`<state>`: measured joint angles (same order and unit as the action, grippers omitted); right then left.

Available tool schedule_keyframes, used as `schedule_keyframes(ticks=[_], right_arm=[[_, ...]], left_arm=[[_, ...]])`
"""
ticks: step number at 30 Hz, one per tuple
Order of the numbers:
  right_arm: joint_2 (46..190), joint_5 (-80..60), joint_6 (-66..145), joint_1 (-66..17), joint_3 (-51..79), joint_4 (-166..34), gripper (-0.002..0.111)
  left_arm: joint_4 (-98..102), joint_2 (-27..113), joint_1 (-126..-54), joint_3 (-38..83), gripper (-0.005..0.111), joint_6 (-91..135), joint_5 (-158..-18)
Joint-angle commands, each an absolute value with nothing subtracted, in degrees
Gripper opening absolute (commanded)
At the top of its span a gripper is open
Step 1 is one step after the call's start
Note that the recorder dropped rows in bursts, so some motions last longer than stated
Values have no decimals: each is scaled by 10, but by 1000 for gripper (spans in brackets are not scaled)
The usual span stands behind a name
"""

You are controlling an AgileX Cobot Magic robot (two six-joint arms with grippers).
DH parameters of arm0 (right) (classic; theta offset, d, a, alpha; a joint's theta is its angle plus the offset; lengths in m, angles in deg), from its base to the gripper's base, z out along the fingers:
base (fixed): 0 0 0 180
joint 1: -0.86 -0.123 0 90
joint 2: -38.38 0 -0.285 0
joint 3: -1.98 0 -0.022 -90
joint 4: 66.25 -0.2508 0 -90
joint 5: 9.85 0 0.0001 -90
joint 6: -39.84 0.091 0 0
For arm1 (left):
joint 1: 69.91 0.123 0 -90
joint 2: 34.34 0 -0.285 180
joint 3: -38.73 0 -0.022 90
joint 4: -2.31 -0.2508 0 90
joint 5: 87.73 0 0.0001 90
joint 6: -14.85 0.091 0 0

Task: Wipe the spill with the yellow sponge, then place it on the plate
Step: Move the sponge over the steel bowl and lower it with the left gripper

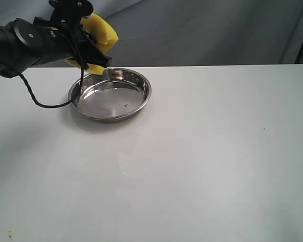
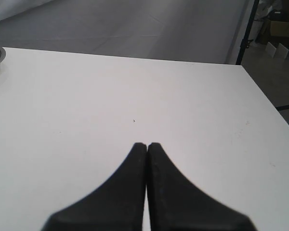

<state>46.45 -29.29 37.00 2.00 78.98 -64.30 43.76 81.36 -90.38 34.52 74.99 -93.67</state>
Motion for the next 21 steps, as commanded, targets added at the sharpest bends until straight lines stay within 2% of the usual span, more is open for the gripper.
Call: schedule_keyframes(ticks=[1, 21], right_arm=[[462, -291, 373, 19, 792, -639, 0], [462, -291, 373, 19, 792, -639, 0]], left_arm=[[436, 822, -906, 373, 0, 749, -895], [436, 948, -906, 462, 0, 753, -791]])
